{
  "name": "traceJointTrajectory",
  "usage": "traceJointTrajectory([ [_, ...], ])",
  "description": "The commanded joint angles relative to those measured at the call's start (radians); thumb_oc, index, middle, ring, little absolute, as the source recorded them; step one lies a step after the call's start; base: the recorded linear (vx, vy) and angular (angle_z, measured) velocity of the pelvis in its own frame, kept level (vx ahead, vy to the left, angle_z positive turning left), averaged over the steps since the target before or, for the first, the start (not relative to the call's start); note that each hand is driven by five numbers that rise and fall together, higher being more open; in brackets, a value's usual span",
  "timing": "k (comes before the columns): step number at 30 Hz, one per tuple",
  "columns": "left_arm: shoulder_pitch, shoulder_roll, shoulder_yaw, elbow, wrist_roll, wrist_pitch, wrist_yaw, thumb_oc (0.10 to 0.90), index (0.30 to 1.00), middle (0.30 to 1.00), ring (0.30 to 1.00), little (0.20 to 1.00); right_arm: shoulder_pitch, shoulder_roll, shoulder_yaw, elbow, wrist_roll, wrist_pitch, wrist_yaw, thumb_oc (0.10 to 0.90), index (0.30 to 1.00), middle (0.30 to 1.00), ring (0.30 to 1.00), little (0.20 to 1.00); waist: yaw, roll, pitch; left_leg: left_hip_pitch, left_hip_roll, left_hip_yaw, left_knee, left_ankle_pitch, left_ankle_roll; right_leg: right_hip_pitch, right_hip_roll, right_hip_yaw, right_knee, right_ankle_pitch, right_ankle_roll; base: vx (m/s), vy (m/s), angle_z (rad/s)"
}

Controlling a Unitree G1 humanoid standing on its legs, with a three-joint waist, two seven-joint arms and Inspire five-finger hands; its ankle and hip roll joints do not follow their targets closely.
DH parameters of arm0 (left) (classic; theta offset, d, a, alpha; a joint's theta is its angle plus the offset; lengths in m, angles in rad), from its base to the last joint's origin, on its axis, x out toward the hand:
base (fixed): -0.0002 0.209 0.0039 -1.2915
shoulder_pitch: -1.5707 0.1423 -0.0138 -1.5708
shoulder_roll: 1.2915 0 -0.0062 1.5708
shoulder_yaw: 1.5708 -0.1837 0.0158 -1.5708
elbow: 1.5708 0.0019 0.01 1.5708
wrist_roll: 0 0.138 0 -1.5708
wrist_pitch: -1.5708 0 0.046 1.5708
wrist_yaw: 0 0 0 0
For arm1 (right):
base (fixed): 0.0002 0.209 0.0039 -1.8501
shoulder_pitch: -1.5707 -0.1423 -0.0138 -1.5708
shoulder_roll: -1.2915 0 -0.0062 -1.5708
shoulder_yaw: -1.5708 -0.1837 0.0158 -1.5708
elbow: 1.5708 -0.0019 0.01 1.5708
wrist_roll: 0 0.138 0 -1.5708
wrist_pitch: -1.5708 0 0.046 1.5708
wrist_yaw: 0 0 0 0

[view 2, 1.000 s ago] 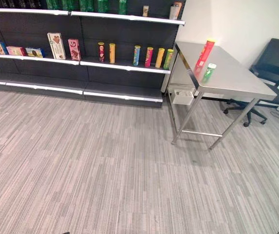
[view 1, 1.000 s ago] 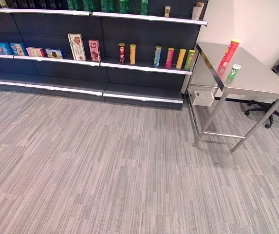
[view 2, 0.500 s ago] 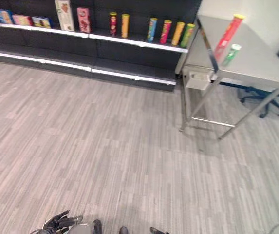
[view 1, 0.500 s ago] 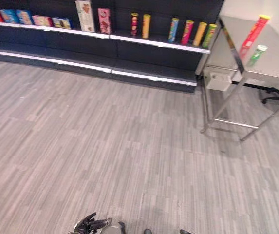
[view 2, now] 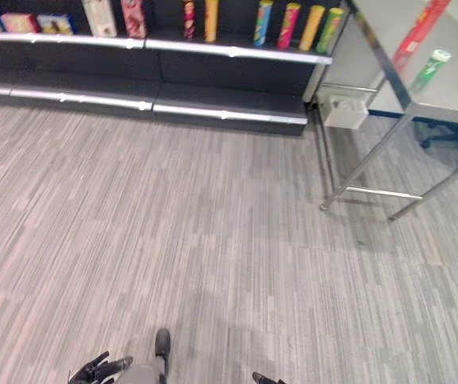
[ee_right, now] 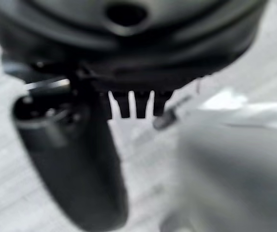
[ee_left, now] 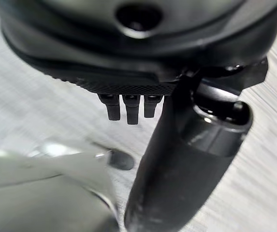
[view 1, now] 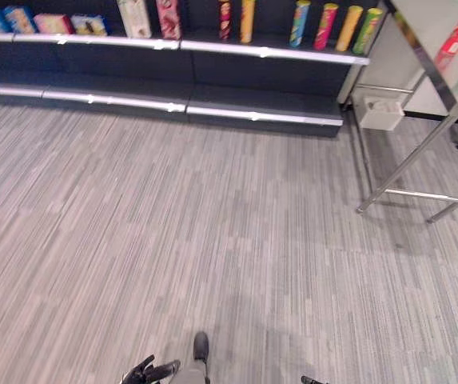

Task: Put the goods on the table back onto the shelves and tidy them up.

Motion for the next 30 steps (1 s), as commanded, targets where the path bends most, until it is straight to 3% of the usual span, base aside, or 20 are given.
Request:
traceJointTrajectory([
  [1, 0.005, 0.006, -0.025, -0.003, 0.058, -0.025, 0.019, 0.800, 0.900, 0.900, 0.900, 0.900, -0.010, -0.057, -0.001, -0.047, -0.013, -0.013, -0.006, 0.800, 0.900, 0.900, 0.900, 0.900, 0.008, 0.008, -0.016, -0.101, -0.018, 0.006, 0.074, -0.038, -0.022, 0.011, -0.042, 0.001, 0.129, 0.282, 0.012, 0.27, 0.308, -0.19],
  [2, -0.013, 0.003, -0.042, -0.007, 0.073, -0.025, 0.034, 0.800, 0.900, 0.900, 0.900, 0.900, -0.032, -0.061, 0.010, -0.066, -0.018, -0.017, -0.015, 0.800, 0.900, 0.900, 0.900, 0.900, 0.003, 0.024, 0.000, -0.078, -0.031, 0.022, 0.074, -0.056, 0.002, -0.045, -0.070, -0.011, 0.215, 0.361, 0.003, 0.25, 0.363, -0.11],
  [3, -0.028, 0.005, -0.061, -0.014, 0.091, -0.025, 0.044, 0.800, 0.900, 0.900, 0.900, 0.900, -0.051, -0.065, 0.027, -0.090, -0.027, -0.022, -0.020, 0.800, 0.900, 0.900, 0.900, 0.900, -0.008, 0.043, 0.016, -0.049, -0.042, 0.032, 0.065, -0.069, 0.020, -0.091, -0.099, -0.043, 0.288, 0.402, -0.006, 0.13, 0.269, -0.10],
  [4, -0.028, 0.005, -0.061, -0.014, 0.091, -0.025, 0.044, 0.800, 0.900, 0.900, 0.900, 0.900, -0.051, -0.065, 0.027, -0.090, -0.027, -0.022, -0.020, 0.800, 0.900, 0.900, 0.900, 0.900, -0.007, 0.043, 0.016, -0.050, -0.042, 0.032, 0.066, -0.069, 0.020, -0.091, -0.099, -0.042, 0.287, 0.403, -0.006, 0.23, 0.310, 0.00],
  [5, -0.049, 0.018, -0.092, -0.033, 0.127, -0.026, 0.048, 0.800, 0.900, 0.900, 0.900, 0.900, -0.081, -0.064, 0.073, -0.149, -0.065, -0.035, -0.029, 0.800, 0.900, 0.900, 0.900, 0.900, -0.034, 0.071, 0.042, 0.010, -0.044, 0.046, 0.045, -0.088, 0.032, -0.175, -0.103, -0.083, 0.376, 0.372, -0.014, 0.16, 0.170, 0.06],
  [6, -0.049, 0.018, -0.092, -0.033, 0.127, -0.026, 0.048, 0.800, 0.900, 0.900, 0.900, 0.900, -0.081, -0.064, 0.073, -0.149, -0.065, -0.035, -0.029, 0.800, 0.900, 0.900, 0.900, 0.900, -0.034, 0.070, 0.042, 0.011, -0.045, 0.047, 0.044, -0.088, 0.032, -0.176, -0.104, -0.082, 0.379, 0.371, -0.014, 0.41, 0.251, -0.15],
  [7, -0.064, 0.023, -0.142, -0.048, 0.191, -0.025, 0.040, 0.800, 0.900, 0.900, 0.900, 0.900, -0.089, -0.077, 0.097, -0.188, -0.066, -0.048, -0.032, 0.800, 0.900, 0.900, 0.900, 0.900, -0.081, 0.103, 0.063, 0.071, -0.018, 0.054, 0.022, -0.106, 0.020, -0.278, 0.010, -0.100, 0.396, 0.171, -0.050, 0.36, 0.075, -0.32],
  [9, -0.076, 0.026, -0.168, -0.053, 0.216, -0.024, 0.032, 0.800, 0.900, 0.900, 0.900, 0.900, -0.092, -0.080, 0.100, -0.184, -0.057, -0.049, -0.037, 0.800, 0.900, 0.900, 0.900, 0.900, -0.131, 0.113, 0.087, 0.121, -0.011, 0.054, 0.004, -0.129, 0.008, -0.341, 0.106, -0.105, 0.345, 0.075, -0.045, 0.39, 0.035, -0.51],
  [12, -0.098, 0.019, -0.208, -0.046, 0.287, -0.020, 0.022, 0.800, 0.900, 0.900, 0.900, 0.900, -0.098, -0.076, 0.099, -0.167, -0.029, -0.046, -0.034, 0.800, 0.900, 0.900, 0.900, 0.900, -0.192, 0.092, 0.093, 0.186, -0.039, 0.060, 0.004, -0.204, -0.006, -0.424, 0.180, -0.135, 0.111, 0.137, -0.009, 0.37, -0.035, 0.06],
  [15, -0.113, 0.009, -0.223, -0.036, 0.322, -0.015, 0.008, 0.800, 0.900, 0.900, 0.900, 0.900, -0.091, -0.080, 0.077, -0.168, -0.011, -0.042, -0.027, 0.800, 0.900, 0.900, 0.900, 0.900, -0.241, 0.084, 0.090, 0.251, -0.059, 0.049, 0.004, -0.272, -0.015, -0.462, 0.197, -0.198, -0.057, 0.206, 0.016, 0.43, -0.057, 0.31],
  [18, -0.112, -0.011, -0.241, -0.035, 0.347, -0.017, -0.007, 0.800, 0.900, 0.900, 0.900, 0.900, -0.077, -0.088, 0.062, -0.169, -0.003, -0.044, -0.025, 0.800, 0.900, 0.900, 0.900, 0.900, -0.270, 0.096, 0.083, 0.297, -0.062, 0.039, 0.004, -0.310, -0.018, -0.466, 0.206, -0.236, -0.098, 0.227, 0.016, 0.42, -0.058, 0.02],
  [19, -0.118, -0.019, -0.246, -0.032, 0.349, -0.016, -0.014, 0.800, 0.900, 0.900, 0.900, 0.900, -0.069, -0.093, 0.051, -0.171, 0.008, -0.045, -0.025, 0.800, 0.900, 0.900, 0.900, 0.900, -0.278, 0.108, 0.067, 0.328, -0.061, 0.030, 0.004, -0.339, -0.015, -0.451, 0.210, -0.238, -0.095, 0.210, 0.009, 0.44, -0.080, 0.17],
  [21, -0.113, -0.031, -0.248, -0.023, 0.346, -0.017, -0.016, 0.800, 0.900, 0.900, 0.900, 0.900, -0.060, -0.104, 0.044, -0.172, 0.015, -0.047, -0.023, 0.800, 0.900, 0.900, 0.900, 0.900, -0.287, 0.113, 0.060, 0.343, -0.062, 0.030, 0.004, -0.340, -0.017, -0.431, 0.211, -0.241, -0.092, 0.213, -0.012, 0.37, -0.088, 0.12],
  [22, -0.109, -0.039, -0.240, -0.010, 0.338, -0.012, -0.011, 0.800, 0.900, 0.900, 0.900, 0.900, -0.054, -0.110, 0.034, -0.167, 0.019, -0.048, -0.022, 0.800, 0.900, 0.900, 0.900, 0.900, -0.291, 0.128, 0.048, 0.362, -0.057, 0.022, 0.004, -0.338, -0.022, -0.420, 0.225, -0.223, -0.076, 0.207, -0.022, 0.32, -0.096, 0.00],
  [24, -0.110, -0.044, -0.221, -0.004, 0.304, -0.011, -0.011, 0.800, 0.900, 0.900, 0.900, 0.900, -0.058, -0.118, 0.025, -0.156, 0.017, -0.050, -0.023, 0.800, 0.900, 0.900, 0.900, 0.900, -0.280, 0.153, 0.040, 0.371, -0.035, 0.025, 0.033, -0.256, -0.053, -0.385, 0.244, -0.222, -0.067, 0.188, -0.043, 0.38, -0.149, 0.11],
  [25, -0.108, -0.047, -0.223, -0.002, 0.303, -0.013, -0.009, 0.800, 0.900, 0.900, 0.900, 0.900, -0.060, -0.124, 0.027, -0.154, 0.011, -0.052, -0.023, 0.800, 0.900, 0.900, 0.900, 0.900, -0.276, 0.162, 0.032, 0.360, -0.026, 0.027, 0.081, -0.209, -0.078, -0.368, 0.247, -0.229, -0.076, 0.185, -0.051, 0.40, -0.157, 0.09],
  [26, -0.201, -0.016, -0.203, 0.028, 0.275, 0.019, -0.023, 0.800, 0.900, 0.900, 0.900, 0.900, -0.065, -0.132, 0.054, -0.158, -0.024, -0.044, -0.012, 0.800, 0.900, 0.900, 0.900, 0.900, -0.300, 0.170, 0.007, 0.359, -0.014, 0.051, 0.115, -0.156, -0.111, -0.349, 0.258, -0.212, -0.084, 0.180, -0.060, 0.43, -0.183, 0.06],
  [27, -0.170, -0.032, -0.212, 0.016, 0.274, 0.003, -0.004, 0.800, 0.900, 0.900, 0.900, 0.900, -0.060, -0.124, 0.059, -0.167, -0.022, -0.044, -0.015, 0.800, 0.900, 0.900, 0.900, 0.900, -0.299, 0.170, -0.006, 0.346, -0.008, 0.056, 0.167, -0.122, -0.135, -0.320, 0.264, -0.211, -0.097, 0.168, -0.070, 0.54, -0.311, 0.00],
  [28, -0.139, -0.062, -0.248, -0.032, 0.314, -0.012, 0.008, 0.800, 0.900, 0.900, 0.900, 0.900, -0.054, -0.117, 0.073, -0.183, -0.049, -0.047, -0.025, 0.800, 0.900, 0.900, 0.900, 0.900, -0.286, 0.147, -0.002, 0.281, 0.021, 0.066, 0.362, -0.036, -0.194, -0.253, 0.266, -0.196, -0.116, 0.142, -0.093, 0.44, -0.358, -0.07],
  [30, -0.129, -0.051, -0.271, -0.067, 0.342, -0.015, 0.031, 0.800, 0.900, 0.900, 0.900, 0.900, -0.061, -0.124, 0.075, -0.179, -0.063, -0.057, -0.062, 0.800, 0.900, 0.900, 0.900, 0.900, -0.249, 0.100, 0.020, 0.176, 0.043, 0.060, 0.599, 0.018, -0.212, -0.192, 0.251, -0.164, -0.134, 0.108, -0.121, 0.35, -0.326, -0.25],
])
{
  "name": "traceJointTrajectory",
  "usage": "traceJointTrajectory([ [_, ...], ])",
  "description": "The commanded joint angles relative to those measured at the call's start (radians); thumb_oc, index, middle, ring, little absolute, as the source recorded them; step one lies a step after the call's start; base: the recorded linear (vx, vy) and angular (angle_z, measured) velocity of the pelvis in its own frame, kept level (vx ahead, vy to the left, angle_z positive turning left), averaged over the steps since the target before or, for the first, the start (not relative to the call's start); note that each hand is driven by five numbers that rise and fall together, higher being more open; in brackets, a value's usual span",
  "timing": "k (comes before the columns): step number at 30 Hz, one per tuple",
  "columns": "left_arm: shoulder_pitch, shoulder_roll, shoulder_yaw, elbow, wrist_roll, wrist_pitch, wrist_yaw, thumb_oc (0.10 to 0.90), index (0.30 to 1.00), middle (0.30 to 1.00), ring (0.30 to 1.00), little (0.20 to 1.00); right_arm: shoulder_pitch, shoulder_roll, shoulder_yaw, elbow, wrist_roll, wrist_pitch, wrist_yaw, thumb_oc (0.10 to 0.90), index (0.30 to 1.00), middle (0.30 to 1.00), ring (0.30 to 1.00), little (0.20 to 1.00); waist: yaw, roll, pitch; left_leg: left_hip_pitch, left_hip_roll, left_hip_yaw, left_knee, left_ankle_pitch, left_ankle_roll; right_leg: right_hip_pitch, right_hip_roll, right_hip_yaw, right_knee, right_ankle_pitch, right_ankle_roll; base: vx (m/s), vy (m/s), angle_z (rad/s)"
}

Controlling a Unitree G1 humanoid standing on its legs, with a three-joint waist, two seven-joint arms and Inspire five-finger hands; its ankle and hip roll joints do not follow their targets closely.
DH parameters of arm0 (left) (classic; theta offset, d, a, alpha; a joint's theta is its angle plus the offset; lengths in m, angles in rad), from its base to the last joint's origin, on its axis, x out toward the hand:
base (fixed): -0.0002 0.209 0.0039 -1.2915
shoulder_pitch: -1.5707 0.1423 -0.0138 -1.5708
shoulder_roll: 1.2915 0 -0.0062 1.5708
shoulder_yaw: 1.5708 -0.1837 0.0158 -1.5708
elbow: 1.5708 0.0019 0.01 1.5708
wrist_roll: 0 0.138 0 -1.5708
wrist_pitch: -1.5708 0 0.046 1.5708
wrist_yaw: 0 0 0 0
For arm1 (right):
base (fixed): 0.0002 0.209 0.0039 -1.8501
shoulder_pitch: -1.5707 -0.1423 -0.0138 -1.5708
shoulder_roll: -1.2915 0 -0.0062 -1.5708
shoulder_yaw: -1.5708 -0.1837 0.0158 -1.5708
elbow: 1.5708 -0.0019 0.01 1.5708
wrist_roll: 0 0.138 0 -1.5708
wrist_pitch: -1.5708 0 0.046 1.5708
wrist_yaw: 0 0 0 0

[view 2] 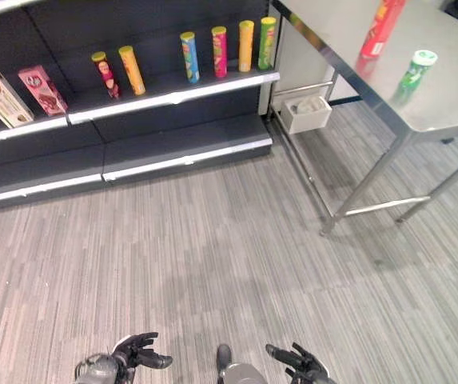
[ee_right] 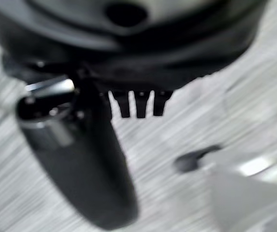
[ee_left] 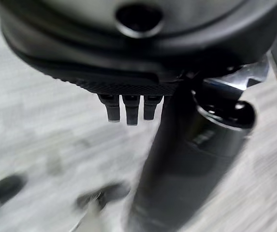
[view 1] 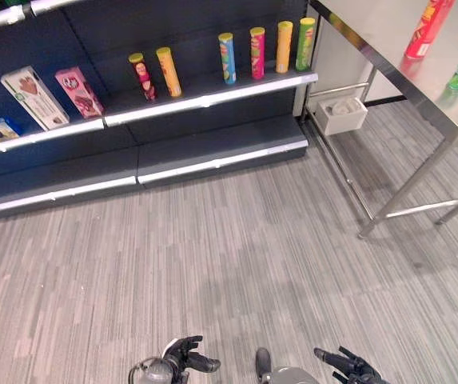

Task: Put the goods on the table back onto the shelves and tidy them up.

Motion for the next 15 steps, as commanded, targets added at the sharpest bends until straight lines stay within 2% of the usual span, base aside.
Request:
traceJointTrajectory([
  [1, 0.005, 0.021, -0.062, 0.001, 0.043, -0.031, 0.023, 0.800, 0.900, 0.900, 0.900, 0.900, 0.030, 0.001, -0.020, 0.068, -0.038, -0.020, -0.039, 0.800, 0.900, 0.900, 0.900, 0.900, 0.031, -0.086, -0.012, -0.093, -0.061, 0.054, 0.040, 0.131, 0.111, -0.016, -0.076, 0.112, 0.008, 0.016, 0.106, 0.42, -0.236, -0.38],
  [2, 0.007, 0.024, -0.055, 0.003, 0.023, -0.029, 0.029, 0.800, 0.900, 0.900, 0.900, 0.900, 0.026, 0.003, -0.008, 0.084, -0.046, -0.018, -0.046, 0.800, 0.900, 0.900, 0.900, 0.900, 0.071, -0.118, -0.001, -0.172, -0.021, 0.095, 0.076, 0.070, 0.156, 0.042, -0.092, 0.144, -0.017, 0.001, 0.104, 0.45, -0.149, -0.47],
  [3, 0.013, 0.025, -0.045, 0.005, 0.004, -0.031, 0.028, 0.800, 0.900, 0.900, 0.900, 0.900, 0.026, 0.006, -0.002, 0.083, -0.052, -0.014, -0.045, 0.800, 0.900, 0.900, 0.900, 0.900, 0.091, -0.136, -0.001, -0.219, -0.007, 0.098, 0.060, 0.032, 0.180, 0.073, -0.106, 0.162, -0.032, -0.004, 0.112, 0.46, -0.051, -0.52],
  [6, 0.035, 0.025, -0.018, 0.016, -0.032, -0.031, 0.031, 0.800, 0.900, 0.900, 0.900, 0.900, 0.033, 0.018, 0.012, 0.072, -0.066, -0.014, -0.039, 0.800, 0.900, 0.900, 0.900, 0.900, 0.124, -0.150, -0.007, -0.273, 0.000, 0.057, -0.172, -0.015, 0.225, 0.117, -0.125, 0.202, -0.048, -0.026, 0.136, 0.38, 0.092, -0.49],
  [7, 0.046, 0.026, -0.003, 0.031, -0.041, -0.029, 0.030, 0.800, 0.900, 0.900, 0.900, 0.900, 0.037, 0.023, 0.018, 0.077, -0.069, -0.014, -0.038, 0.800, 0.900, 0.900, 0.900, 0.900, 0.142, -0.147, -0.012, -0.282, -0.009, 0.001, -0.314, 0.007, 0.227, 0.138, -0.121, 0.224, -0.059, -0.036, 0.144, 0.49, 0.117, -0.94],
  [8, 0.056, 0.028, 0.016, 0.058, -0.052, -0.029, 0.031, 0.800, 0.900, 0.900, 0.900, 0.900, 0.035, 0.028, 0.023, 0.088, -0.067, -0.013, -0.036, 0.800, 0.900, 0.900, 0.900, 0.900, 0.167, -0.147, -0.014, -0.292, -0.014, -0.090, -0.452, 0.063, 0.215, 0.162, -0.112, 0.256, -0.071, -0.046, 0.150, 0.67, 0.104, -1.17],
  [9, 0.072, 0.027, 0.041, 0.100, -0.063, -0.026, 0.034, 0.800, 0.900, 0.900, 0.900, 0.900, 0.034, 0.035, 0.013, 0.108, -0.059, -0.013, -0.035, 0.800, 0.900, 0.900, 0.900, 0.900, 0.196, -0.154, -0.010, -0.334, 0.005, -0.231, -0.557, 0.130, 0.193, 0.190, -0.108, 0.319, -0.064, -0.059, 0.157, 0.64, 0.047, -1.01],
  [10, 0.089, 0.025, 0.070, 0.123, -0.086, -0.027, 0.030, 0.800, 0.900, 0.900, 0.900, 0.900, 0.031, 0.039, 0.010, 0.113, -0.051, -0.012, -0.020, 0.800, 0.900, 0.900, 0.900, 0.900, 0.190, -0.154, -0.018, -0.306, 0.022, -0.245, -0.581, 0.108, 0.189, 0.200, -0.108, 0.361, -0.051, -0.077, 0.172, 0.64, 0.089, -1.49],
  [11, 0.105, 0.026, 0.088, 0.139, -0.083, -0.020, 0.026, 0.800, 0.900, 0.900, 0.900, 0.900, 0.042, 0.048, -0.006, 0.124, -0.046, -0.012, -0.023, 0.800, 0.900, 0.900, 0.900, 0.900, 0.190, -0.148, -0.033, -0.285, 0.027, -0.230, -0.575, 0.103, 0.186, 0.206, -0.119, 0.373, -0.057, -0.078, 0.180, 0.44, 0.119, -1.94],
  [13, 0.109, 0.029, 0.097, 0.140, -0.080, -0.018, 0.025, 0.800, 0.900, 0.900, 0.900, 0.900, 0.049, 0.051, -0.020, 0.139, -0.038, -0.007, -0.020, 0.800, 0.900, 0.900, 0.900, 0.900, 0.195, -0.151, -0.032, -0.288, 0.015, -0.213, -0.541, 0.098, 0.187, 0.209, -0.137, 0.380, -0.053, -0.076, 0.182, 0.26, 0.135, -1.99],
  [15, 0.116, 0.030, 0.096, 0.142, -0.065, -0.018, 0.019, 0.800, 0.900, 0.900, 0.900, 0.900, 0.053, 0.059, -0.051, 0.153, -0.017, -0.002, -0.018, 0.800, 0.900, 0.900, 0.900, 0.900, 0.190, -0.158, -0.048, -0.282, -0.009, -0.177, -0.544, 0.085, 0.203, 0.196, -0.175, 0.422, -0.024, -0.081, 0.204, 0.34, 0.221, -0.86],
])
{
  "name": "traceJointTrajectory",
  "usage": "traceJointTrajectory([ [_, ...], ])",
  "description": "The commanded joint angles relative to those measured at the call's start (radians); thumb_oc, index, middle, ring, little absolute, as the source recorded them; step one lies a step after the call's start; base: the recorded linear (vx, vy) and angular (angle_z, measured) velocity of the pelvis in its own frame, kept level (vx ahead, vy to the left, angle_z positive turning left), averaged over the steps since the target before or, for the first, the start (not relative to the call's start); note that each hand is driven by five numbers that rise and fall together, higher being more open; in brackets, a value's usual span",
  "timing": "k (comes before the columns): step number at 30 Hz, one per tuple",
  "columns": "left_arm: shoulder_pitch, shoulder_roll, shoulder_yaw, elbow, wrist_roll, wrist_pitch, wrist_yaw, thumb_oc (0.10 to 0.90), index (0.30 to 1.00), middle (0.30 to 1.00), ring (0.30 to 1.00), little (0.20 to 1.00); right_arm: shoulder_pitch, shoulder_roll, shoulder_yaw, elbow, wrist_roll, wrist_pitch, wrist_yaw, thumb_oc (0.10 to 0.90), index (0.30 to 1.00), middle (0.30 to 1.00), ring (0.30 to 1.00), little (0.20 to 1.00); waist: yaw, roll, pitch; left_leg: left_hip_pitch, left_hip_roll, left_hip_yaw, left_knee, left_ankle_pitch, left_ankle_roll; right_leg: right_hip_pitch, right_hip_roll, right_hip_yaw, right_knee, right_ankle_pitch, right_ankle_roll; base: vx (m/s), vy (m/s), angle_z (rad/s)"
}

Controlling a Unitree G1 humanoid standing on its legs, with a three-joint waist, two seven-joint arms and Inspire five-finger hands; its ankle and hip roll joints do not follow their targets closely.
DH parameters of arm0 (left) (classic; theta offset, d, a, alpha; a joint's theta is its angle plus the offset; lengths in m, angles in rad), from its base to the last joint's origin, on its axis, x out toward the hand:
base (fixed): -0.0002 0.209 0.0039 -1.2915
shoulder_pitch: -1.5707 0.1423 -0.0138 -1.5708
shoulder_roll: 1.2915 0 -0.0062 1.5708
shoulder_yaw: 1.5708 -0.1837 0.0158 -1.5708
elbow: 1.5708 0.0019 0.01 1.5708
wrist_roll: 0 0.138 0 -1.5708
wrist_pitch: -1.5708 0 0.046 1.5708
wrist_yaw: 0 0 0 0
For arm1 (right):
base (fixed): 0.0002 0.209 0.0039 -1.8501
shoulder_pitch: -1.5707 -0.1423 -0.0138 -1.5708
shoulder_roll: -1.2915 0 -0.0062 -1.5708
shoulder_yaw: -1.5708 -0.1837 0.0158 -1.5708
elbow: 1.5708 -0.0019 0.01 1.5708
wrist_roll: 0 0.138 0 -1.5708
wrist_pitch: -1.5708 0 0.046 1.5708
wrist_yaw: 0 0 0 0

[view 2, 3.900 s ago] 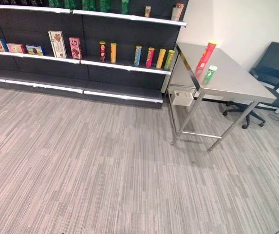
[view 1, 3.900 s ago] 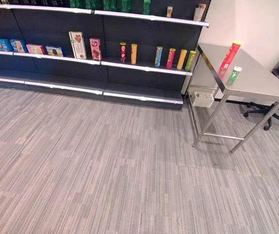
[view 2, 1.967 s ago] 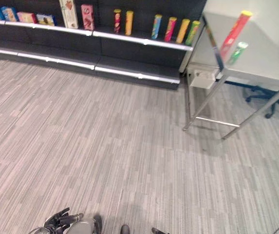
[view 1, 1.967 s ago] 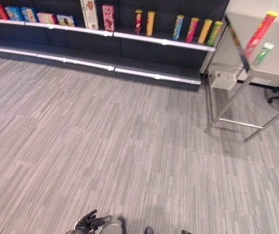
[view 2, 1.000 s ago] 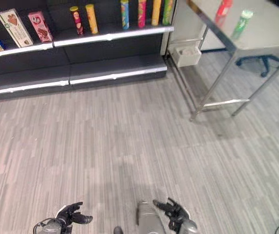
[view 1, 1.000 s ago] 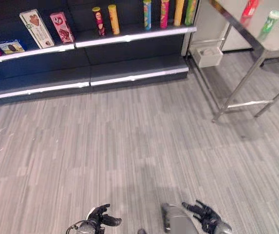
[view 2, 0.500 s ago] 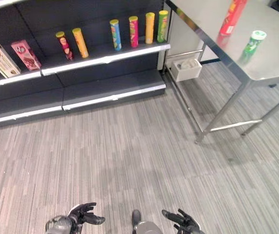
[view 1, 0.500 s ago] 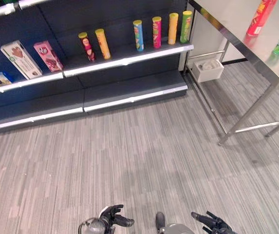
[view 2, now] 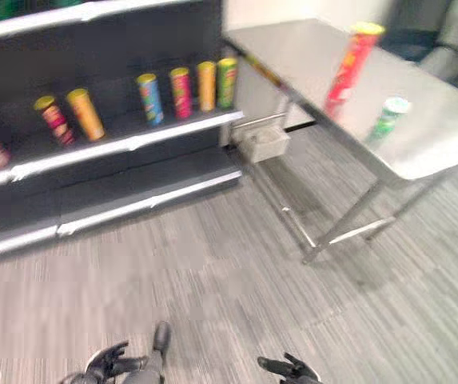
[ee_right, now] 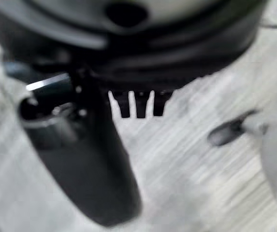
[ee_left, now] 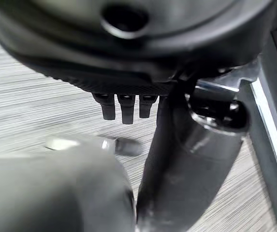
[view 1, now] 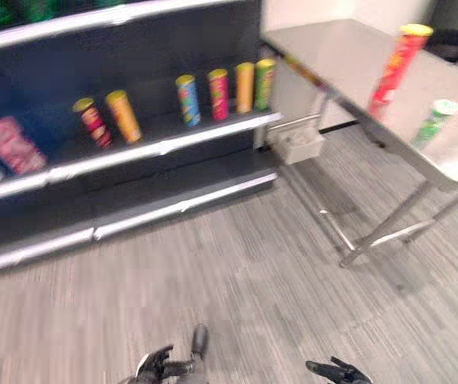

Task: Put the goods on the table back onto the shelves and tidy them up.

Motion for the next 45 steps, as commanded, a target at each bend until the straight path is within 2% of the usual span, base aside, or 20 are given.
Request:
traceJointTrajectory([
  [1, 0.001, -0.041, -0.068, 0.047, 0.051, 0.010, -0.007, 0.800, 0.900, 0.900, 0.900, 0.900, -0.016, -0.017, -0.037, 0.007, 0.030, 0.001, 0.003, 0.800, 0.900, 0.900, 0.900, 0.900, 0.000, -0.004, 0.009, 0.026, -0.007, 0.085, 0.038, -0.125, 0.016, -0.142, -0.024, 0.057, 0.007, 0.087, 0.021, 0.44, 0.304, -0.52],
  [6, -0.080, -0.005, -0.187, -0.022, 0.201, 0.002, 0.040, 0.800, 0.900, 0.900, 0.900, 0.900, -0.063, -0.014, -0.021, -0.075, 0.033, -0.014, -0.015, 0.800, 0.900, 0.900, 0.900, 0.900, -0.080, 0.011, 0.059, 0.167, -0.051, 0.243, -0.034, -0.178, 0.078, -0.338, -0.020, 0.187, 0.304, 0.288, 0.064, 0.21, 0.240, -0.96],
  [8, -0.095, 0.028, -0.252, -0.093, 0.243, 0.006, 0.011, 0.800, 0.900, 0.900, 0.900, 0.900, -0.069, -0.041, -0.035, -0.132, 0.045, -0.029, -0.021, 0.800, 0.900, 0.900, 0.900, 0.900, -0.101, 0.070, 0.091, 0.212, -0.046, 0.339, -0.048, -0.209, 0.088, -0.427, -0.110, -0.009, 0.399, 0.284, 0.028, 0.16, 0.436, -1.21],
  [10, -0.092, 0.052, -0.263, -0.130, 0.266, 0.005, -0.006, 0.800, 0.900, 0.900, 0.900, 0.900, -0.050, -0.056, -0.041, -0.175, 0.035, -0.037, -0.016, 0.800, 0.900, 0.900, 0.900, 0.900, -0.118, 0.085, 0.080, 0.222, -0.049, 0.395, -0.048, -0.226, 0.084, -0.449, -0.133, -0.157, 0.373, 0.242, 0.034, 0.23, 0.238, -1.76],
  [11, -0.100, 0.069, -0.289, -0.149, 0.323, -0.003, -0.014, 0.800, 0.900, 0.900, 0.900, 0.900, -0.042, -0.073, -0.052, -0.183, 0.043, -0.046, -0.018, 0.800, 0.900, 0.900, 0.900, 0.900, -0.139, 0.096, 0.083, 0.240, -0.041, 0.433, -0.048, -0.252, 0.074, -0.515, -0.043, -0.192, 0.339, 0.162, 0.040, 0.30, 0.058, -1.39],
  [12, -0.105, 0.069, -0.295, -0.152, 0.338, -0.002, -0.019, 0.800, 0.900, 0.900, 0.900, 0.900, -0.037, -0.076, -0.059, -0.175, 0.051, -0.050, -0.020, 0.800, 0.900, 0.900, 0.900, 0.900, -0.149, 0.098, 0.090, 0.260, -0.044, 0.444, -0.048, -0.273, 0.071, -0.557, -0.006, -0.211, 0.307, 0.171, 0.051, 0.59, -0.005, -1.46],
  [14, -0.121, 0.030, -0.333, -0.151, 0.349, -0.005, -0.038, 0.800, 0.900, 0.900, 0.900, 0.900, -0.015, -0.078, -0.060, -0.130, 0.044, -0.042, -0.019, 0.800, 0.900, 0.900, 0.900, 0.900, -0.193, 0.104, 0.095, 0.345, -0.064, 0.434, -0.048, -0.364, 0.055, -0.627, 0.019, -0.317, 0.077, 0.248, 0.087, 0.61, -0.106, -0.96],
  [15, -0.121, 0.027, -0.335, -0.150, 0.349, -0.006, -0.037, 0.800, 0.900, 0.900, 0.900, 0.900, -0.015, -0.081, -0.062, -0.128, 0.044, -0.043, -0.018, 0.800, 0.900, 0.900, 0.900, 0.900, -0.195, 0.114, 0.095, 0.348, -0.058, 0.428, -0.048, -0.372, 0.057, -0.618, 0.024, -0.322, 0.067, 0.248, 0.090, 0.42, -0.187, 0.48],
  [16, -0.146, -0.005, -0.394, -0.168, 0.380, -0.017, -0.043, 0.800, 0.900, 0.900, 0.900, 0.900, -0.011, -0.085, -0.075, -0.101, 0.080, -0.037, -0.013, 0.800, 0.900, 0.900, 0.900, 0.900, -0.222, 0.108, 0.098, 0.363, -0.065, 0.429, -0.048, -0.365, 0.053, -0.634, 0.033, -0.269, 0.068, 0.275, 0.076, 0.37, -0.161, 0.79],
  [18, -0.154, -0.028, -0.422, -0.204, 0.385, -0.018, -0.048, 0.800, 0.900, 0.900, 0.900, 0.900, -0.004, -0.095, -0.089, -0.074, 0.115, -0.036, -0.018, 0.800, 0.900, 0.900, 0.900, 0.900, -0.212, 0.118, 0.094, 0.396, -0.059, 0.417, -0.048, -0.345, 0.051, -0.603, 0.062, -0.236, 0.088, 0.257, 0.051, 0.37, -0.185, 0.55],
  [20, -0.160, -0.058, -0.426, -0.214, 0.349, -0.010, -0.053, 0.800, 0.900, 0.900, 0.900, 0.900, -0.013, -0.120, -0.106, -0.032, 0.116, -0.033, -0.022, 0.800, 0.900, 0.900, 0.900, 0.900, -0.194, 0.126, 0.090, 0.371, -0.030, 0.411, 0.071, -0.274, 0.016, -0.549, 0.078, -0.257, 0.071, 0.244, 0.020, 0.30, -0.263, 0.27],
  [21, -0.168, -0.065, -0.445, -0.233, 0.339, -0.007, -0.056, 0.800, 0.900, 0.900, 0.900, 0.900, -0.016, -0.138, -0.101, -0.026, 0.096, -0.033, -0.028, 0.800, 0.900, 0.900, 0.900, 0.900, -0.172, 0.114, 0.084, 0.307, 0.001, 0.388, 0.234, -0.203, -0.021, -0.487, 0.075, -0.270, 0.041, 0.227, -0.006, 0.41, -0.476, 0.16],
  [22, -0.188, -0.064, -0.442, -0.212, 0.351, -0.006, -0.033, 0.800, 0.900, 0.900, 0.900, 0.900, -0.034, -0.138, -0.055, -0.059, 0.058, -0.039, -0.041, 0.800, 0.900, 0.900, 0.900, 0.900, -0.143, 0.077, 0.092, 0.218, 0.042, 0.359, 0.440, -0.141, -0.046, -0.422, 0.069, -0.269, 0.012, 0.200, -0.038, 0.32, -0.389, 0.41],
  [24, -0.189, -0.064, -0.442, -0.212, 0.351, -0.006, -0.033, 0.800, 0.900, 0.900, 0.900, 0.900, -0.035, -0.138, -0.055, -0.059, 0.058, -0.039, -0.041, 0.800, 0.900, 0.900, 0.900, 0.900, -0.145, 0.078, 0.092, 0.214, 0.044, 0.357, 0.445, -0.143, -0.046, -0.422, 0.070, -0.271, 0.012, 0.200, -0.039, 0.28, -0.157, 0.24],
  [25, -0.185, -0.079, -0.329, -0.148, 0.250, -0.003, 0.008, 0.800, 0.900, 0.900, 0.900, 0.900, -0.050, -0.145, 0.049, -0.180, -0.035, -0.045, -0.048, 0.800, 0.900, 0.900, 0.900, 0.900, -0.088, 0.018, 0.097, 0.113, 0.070, 0.383, 0.463, -0.181, -0.010, -0.320, 0.029, -0.241, -0.007, 0.142, -0.049, 0.48, -0.094, -0.41],
  [27, -0.163, -0.092, -0.268, -0.109, 0.158, -0.002, 0.001, 0.800, 0.900, 0.900, 0.900, 0.900, -0.046, -0.139, 0.079, -0.216, -0.072, -0.044, -0.039, 0.800, 0.900, 0.900, 0.900, 0.900, -0.070, 0.008, 0.083, 0.074, 0.085, 0.389, 0.321, -0.181, -0.003, -0.298, 0.006, -0.246, 0.014, 0.108, -0.045, 0.51, 0.071, -0.20],
  [29, -0.143, -0.093, -0.246, -0.092, 0.117, 0.002, 0.006, 0.800, 0.900, 0.900, 0.900, 0.900, -0.036, -0.125, 0.132, -0.242, -0.137, -0.037, -0.037, 0.800, 0.900, 0.900, 0.900, 0.900, -0.040, 0.015, 0.077, 0.041, 0.107, 0.284, 0.140, -0.106, -0.026, -0.271, 0.004, -0.217, 0.040, 0.079, -0.032, 0.39, 0.222, -0.10],
  [31, -0.131, -0.086, -0.228, -0.087, 0.114, -0.003, 0.021, 0.800, 0.900, 0.900, 0.900, 0.900, -0.022, -0.108, 0.151, -0.249, -0.153, -0.039, -0.029, 0.800, 0.900, 0.900, 0.900, 0.900, -0.031, 0.015, 0.064, 0.073, 0.106, 0.227, 0.091, -0.112, -0.028, -0.268, 0.004, -0.183, 0.051, 0.078, -0.020, 0.28, 0.159, -1.26],
  [33, -0.130, -0.070, -0.245, -0.098, 0.184, -0.007, 0.026, 0.800, 0.900, 0.900, 0.900, 0.900, 0.017, -0.091, 0.114, -0.224, -0.136, -0.039, -0.014, 0.800, 0.900, 0.900, 0.900, 0.900, -0.045, 0.030, 0.041, 0.150, 0.094, 0.302, -0.008, -0.108, -0.038, -0.263, -0.020, -0.162, 0.008, 0.104, 0.008, 0.29, 0.315, -1.36],
  [45, -0.081, -0.035, -0.184, -0.068, 0.150, -0.012, 0.016, 0.800, 0.900, 0.900, 0.900, 0.900, 0.067, -0.058, 0.014, -0.163, -0.080, -0.047, -0.020, 0.800, 0.900, 0.900, 0.900, 0.900, -0.054, 0.017, 0.043, 0.187, 0.019, 0.356, -0.048, -0.168, 0.004, -0.295, -0.087, -0.118, -0.055, 0.193, 0.075, 0.02, 0.135, -0.21],
])
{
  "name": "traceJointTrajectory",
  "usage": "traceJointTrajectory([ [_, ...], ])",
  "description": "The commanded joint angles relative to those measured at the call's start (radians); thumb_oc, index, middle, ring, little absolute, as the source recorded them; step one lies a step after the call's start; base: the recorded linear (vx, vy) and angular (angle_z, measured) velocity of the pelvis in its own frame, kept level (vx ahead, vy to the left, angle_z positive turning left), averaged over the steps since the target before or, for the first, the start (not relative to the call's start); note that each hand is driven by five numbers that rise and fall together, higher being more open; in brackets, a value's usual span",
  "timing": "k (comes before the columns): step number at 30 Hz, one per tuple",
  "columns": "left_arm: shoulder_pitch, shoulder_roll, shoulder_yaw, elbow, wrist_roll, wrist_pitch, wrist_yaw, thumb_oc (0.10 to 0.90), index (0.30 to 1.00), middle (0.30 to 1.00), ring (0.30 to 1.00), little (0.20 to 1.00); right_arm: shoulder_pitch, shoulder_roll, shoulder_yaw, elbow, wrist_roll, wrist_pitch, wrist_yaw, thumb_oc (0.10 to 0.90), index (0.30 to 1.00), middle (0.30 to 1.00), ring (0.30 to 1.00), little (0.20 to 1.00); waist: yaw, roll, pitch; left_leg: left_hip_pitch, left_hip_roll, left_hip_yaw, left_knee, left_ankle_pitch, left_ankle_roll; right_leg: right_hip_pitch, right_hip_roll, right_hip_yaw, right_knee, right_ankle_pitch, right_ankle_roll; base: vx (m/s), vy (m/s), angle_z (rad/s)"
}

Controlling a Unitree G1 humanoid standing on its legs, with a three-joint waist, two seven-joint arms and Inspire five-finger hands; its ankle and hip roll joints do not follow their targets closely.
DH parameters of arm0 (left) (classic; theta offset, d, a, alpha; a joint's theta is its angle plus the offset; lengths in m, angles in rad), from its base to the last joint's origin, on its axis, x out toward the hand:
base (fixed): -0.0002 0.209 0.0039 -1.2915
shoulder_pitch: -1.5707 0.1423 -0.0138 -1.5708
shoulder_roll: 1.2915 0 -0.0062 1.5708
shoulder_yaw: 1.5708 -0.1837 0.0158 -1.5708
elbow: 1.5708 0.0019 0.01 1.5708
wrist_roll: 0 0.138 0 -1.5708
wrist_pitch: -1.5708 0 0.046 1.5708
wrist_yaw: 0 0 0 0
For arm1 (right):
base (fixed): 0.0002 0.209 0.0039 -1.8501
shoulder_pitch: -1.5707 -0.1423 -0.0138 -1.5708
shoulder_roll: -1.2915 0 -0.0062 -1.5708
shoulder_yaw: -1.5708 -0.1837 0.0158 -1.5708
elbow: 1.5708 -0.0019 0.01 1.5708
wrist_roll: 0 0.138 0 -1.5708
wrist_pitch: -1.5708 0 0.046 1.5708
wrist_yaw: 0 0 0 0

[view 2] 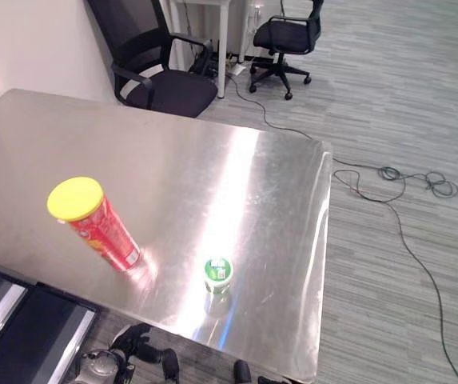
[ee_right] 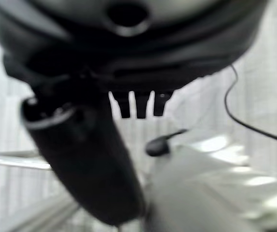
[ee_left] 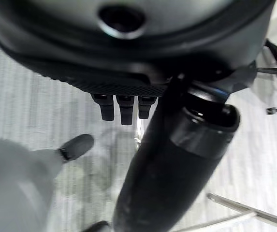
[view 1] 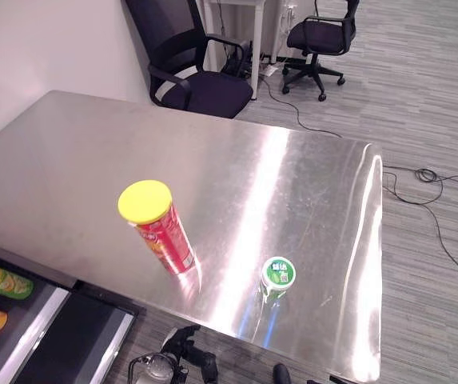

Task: Put the goods on the table back onto the shelves and tidy them up.

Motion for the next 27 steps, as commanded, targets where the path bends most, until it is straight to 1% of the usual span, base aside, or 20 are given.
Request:
traceJointTrajectory([
  [1, -0.025, 0.029, -0.008, 0.030, -0.024, -0.012, 0.001, 0.800, 0.900, 0.900, 0.900, 0.900, -0.010, -0.009, -0.020, -0.002, 0.025, -0.019, 0.002, 0.800, 0.900, 0.900, 0.900, 0.900, 0.017, -0.045, -0.004, 0.095, 0.049, 0.087, 0.015, -0.092, -0.067, -0.038, -0.069, 0.017, 0.054, 0.004, 0.057, -0.04, 0.165, -0.14],
  [2, -0.024, 0.033, -0.012, 0.024, -0.018, -0.015, 0.004, 0.800, 0.900, 0.900, 0.900, 0.900, -0.003, -0.002, -0.018, -0.020, 0.024, -0.020, 0.002, 0.800, 0.900, 0.900, 0.900, 0.900, 0.014, -0.049, -0.004, 0.091, 0.036, 0.090, 0.015, -0.101, -0.058, -0.051, -0.080, 0.019, 0.049, 0.022, 0.069, -0.04, 0.173, -0.05],
  [6, -0.035, 0.045, -0.033, 0.009, 0.019, -0.021, 0.014, 0.800, 0.900, 0.900, 0.900, 0.900, 0.000, 0.005, -0.001, -0.057, 0.000, -0.021, -0.008, 0.800, 0.900, 0.900, 0.900, 0.900, 0.007, -0.049, 0.001, 0.078, 0.005, 0.097, 0.015, -0.122, -0.040, -0.081, -0.105, 0.028, 0.044, 0.060, 0.093, -0.05, 0.154, -0.02],
  [10, -0.041, 0.050, -0.037, 0.006, 0.031, -0.019, 0.019, 0.800, 0.900, 0.900, 0.900, 0.900, 0.006, 0.010, 0.019, -0.108, -0.029, -0.019, -0.015, 0.800, 0.900, 0.900, 0.900, 0.900, 0.003, -0.051, 0.009, 0.070, -0.018, 0.100, 0.015, -0.135, -0.027, -0.108, -0.121, 0.037, 0.043, 0.095, 0.105, -0.07, 0.115, -0.09],
  [11, -0.047, 0.057, -0.030, 0.008, 0.011, -0.017, 0.022, 0.800, 0.900, 0.900, 0.900, 0.900, -0.012, 0.013, 0.038, -0.112, -0.041, -0.017, -0.023, 0.800, 0.900, 0.900, 0.900, 0.900, 0.003, -0.059, 0.030, 0.058, -0.028, 0.106, 0.015, -0.133, -0.020, -0.153, -0.125, 0.031, 0.060, 0.166, 0.113, -0.21, 0.042, -0.20],
  [12, -0.053, 0.064, -0.027, 0.007, -0.001, -0.015, 0.022, 0.800, 0.900, 0.900, 0.900, 0.900, -0.025, 0.015, 0.053, -0.113, -0.045, -0.015, -0.024, 0.800, 0.900, 0.900, 0.900, 0.900, 0.012, -0.059, 0.034, 0.040, -0.022, 0.116, 0.015, -0.125, -0.019, -0.178, -0.123, 0.000, 0.078, 0.169, 0.108, -0.29, 0.072, -0.38],
  [13, -0.058, 0.071, -0.026, 0.003, -0.008, -0.011, 0.024, 0.800, 0.900, 0.900, 0.900, 0.900, -0.037, 0.019, 0.074, -0.118, -0.052, -0.014, -0.022, 0.800, 0.900, 0.900, 0.900, 0.900, 0.022, -0.052, 0.041, 0.025, -0.014, 0.125, 0.015, -0.117, -0.015, -0.182, -0.117, -0.048, 0.121, 0.138, 0.098, -0.25, 0.077, -0.53],
  [14, -0.060, 0.077, -0.024, -0.005, -0.012, -0.009, 0.026, 0.800, 0.900, 0.900, 0.900, 0.900, -0.040, 0.022, 0.091, -0.125, -0.061, -0.011, -0.020, 0.800, 0.900, 0.900, 0.900, 0.900, 0.032, -0.047, 0.042, 0.009, -0.006, 0.134, 0.015, -0.105, -0.008, -0.175, -0.100, -0.074, 0.185, 0.095, 0.088, -0.25, 0.124, -0.56],
  [15, -0.058, 0.080, -0.019, -0.017, -0.016, -0.008, 0.025, 0.800, 0.900, 0.900, 0.900, 0.900, -0.038, 0.024, 0.107, -0.132, -0.071, -0.009, -0.015, 0.800, 0.900, 0.900, 0.900, 0.900, 0.041, -0.043, 0.042, 0.001, 0.003, 0.143, 0.015, -0.097, -0.002, -0.159, -0.074, -0.079, 0.249, 0.045, 0.080, -0.16, 0.092, -0.40],
  [16, -0.058, 0.080, -0.019, -0.017, -0.016, -0.007, 0.025, 0.800, 0.900, 0.900, 0.900, 0.900, -0.038, 0.024, 0.107, -0.132, -0.071, -0.009, -0.015, 0.800, 0.900, 0.900, 0.900, 0.900, 0.041, -0.043, 0.043, 0.001, 0.002, 0.143, 0.015, -0.097, -0.002, -0.160, -0.075, -0.078, 0.252, 0.043, 0.080, -0.14, 0.083, -0.19],
  [18, -0.047, 0.089, -0.007, -0.031, -0.022, -0.004, 0.021, 0.800, 0.900, 0.900, 0.900, 0.900, -0.036, 0.024, 0.127, -0.140, -0.082, -0.007, -0.006, 0.800, 0.900, 0.900, 0.900, 0.900, 0.059, -0.037, 0.038, -0.011, 0.017, 0.150, 0.015, -0.088, 0.009, -0.134, -0.023, -0.079, 0.393, -0.051, 0.063, -0.16, 0.041, -0.11],
  [19, -0.033, 0.094, 0.008, -0.033, -0.036, 0.000, 0.010, 0.800, 0.900, 0.900, 0.900, 0.900, -0.038, 0.021, 0.139, -0.154, -0.094, -0.012, -0.007, 0.800, 0.900, 0.900, 0.900, 0.900, 0.091, -0.063, 0.034, -0.037, 0.018, 0.159, 0.015, -0.064, 0.010, -0.077, 0.002, -0.111, 0.404, -0.099, 0.046, -0.18, -0.125, -0.05],
  [20, -0.032, 0.108, 0.011, -0.029, -0.031, -0.002, 0.000, 0.800, 0.900, 0.900, 0.900, 0.900, -0.029, 0.025, 0.151, -0.156, -0.098, -0.015, -0.003, 0.800, 0.900, 0.900, 0.900, 0.900, 0.125, -0.120, 0.016, -0.053, -0.018, 0.149, 0.020, -0.068, 0.009, 0.020, 0.007, -0.133, 0.303, -0.179, 0.031, -0.27, -0.240, 0.02],
  [21, -0.032, 0.115, 0.022, -0.024, -0.031, -0.005, 0.006, 0.800, 0.900, 0.900, 0.900, 0.900, -0.032, 0.025, 0.160, -0.152, -0.100, -0.017, -0.003, 0.800, 0.900, 0.900, 0.900, 0.900, 0.139, -0.129, 0.016, -0.077, -0.004, 0.163, 0.026, -0.037, 0.011, 0.024, 0.043, -0.119, 0.244, -0.159, 0.015, -0.24, -0.268, -0.08],
  [22, -0.030, 0.122, 0.034, -0.025, -0.028, -0.007, 0.016, 0.800, 0.900, 0.900, 0.900, 0.900, -0.031, 0.017, 0.165, -0.159, -0.105, -0.019, -0.006, 0.800, 0.900, 0.900, 0.900, 0.900, 0.148, -0.138, 0.024, -0.099, 0.003, 0.163, 0.035, -0.016, 0.003, 0.036, 0.073, -0.093, 0.186, -0.156, 0.011, -0.22, -0.155, -0.05],
  [23, -0.030, 0.122, 0.035, -0.025, -0.028, -0.007, 0.016, 0.800, 0.900, 0.900, 0.900, 0.900, -0.031, 0.018, 0.165, -0.159, -0.105, -0.019, -0.006, 0.800, 0.900, 0.900, 0.900, 0.900, 0.149, -0.138, 0.024, -0.098, 0.003, 0.163, 0.035, -0.016, 0.002, 0.037, 0.073, -0.093, 0.185, -0.155, 0.011, -0.20, -0.137, -0.05],
  [24, -0.025, 0.122, 0.037, -0.038, -0.022, -0.009, 0.019, 0.800, 0.900, 0.900, 0.900, 0.900, -0.032, 0.007, 0.166, -0.174, -0.105, -0.023, -0.014, 0.800, 0.900, 0.900, 0.900, 0.900, 0.169, -0.147, 0.040, -0.130, 0.016, 0.158, 0.061, 0.015, -0.011, 0.052, 0.087, -0.097, 0.136, -0.149, -0.011, -0.12, -0.073, 0.00],
  [25, -0.025, 0.122, 0.037, -0.038, -0.022, -0.009, 0.019, 0.800, 0.900, 0.900, 0.900, 0.900, -0.032, 0.007, 0.166, -0.174, -0.105, -0.023, -0.014, 0.800, 0.900, 0.900, 0.900, 0.900, 0.169, -0.147, 0.040, -0.131, 0.016, 0.157, 0.062, 0.014, -0.011, 0.052, 0.087, -0.097, 0.136, -0.149, -0.011, -0.21, -0.089, 0.03],
  [26, -0.009, 0.115, 0.045, -0.042, -0.038, -0.011, 0.014, 0.800, 0.900, 0.900, 0.900, 0.900, -0.034, -0.007, 0.156, -0.155, -0.108, -0.027, -0.016, 0.800, 0.900, 0.900, 0.900, 0.900, 0.176, -0.140, 0.043, -0.147, 0.022, 0.123, 0.060, 0.035, -0.018, 0.052, 0.095, -0.122, 0.127, -0.145, -0.024, -0.15, -0.020, 0.08],
  [27, -0.008, 0.111, 0.052, -0.035, -0.059, -0.013, 0.012, 0.800, 0.900, 0.900, 0.900, 0.900, -0.040, -0.010, 0.153, -0.138, -0.104, -0.029, -0.015, 0.800, 0.900, 0.900, 0.900, 0.900, 0.177, -0.136, 0.045, -0.152, 0.022, 0.103, 0.058, 0.041, -0.020, 0.051, 0.098, -0.130, 0.126, -0.142, -0.027, -0.20, -0.024, 0.21],
])
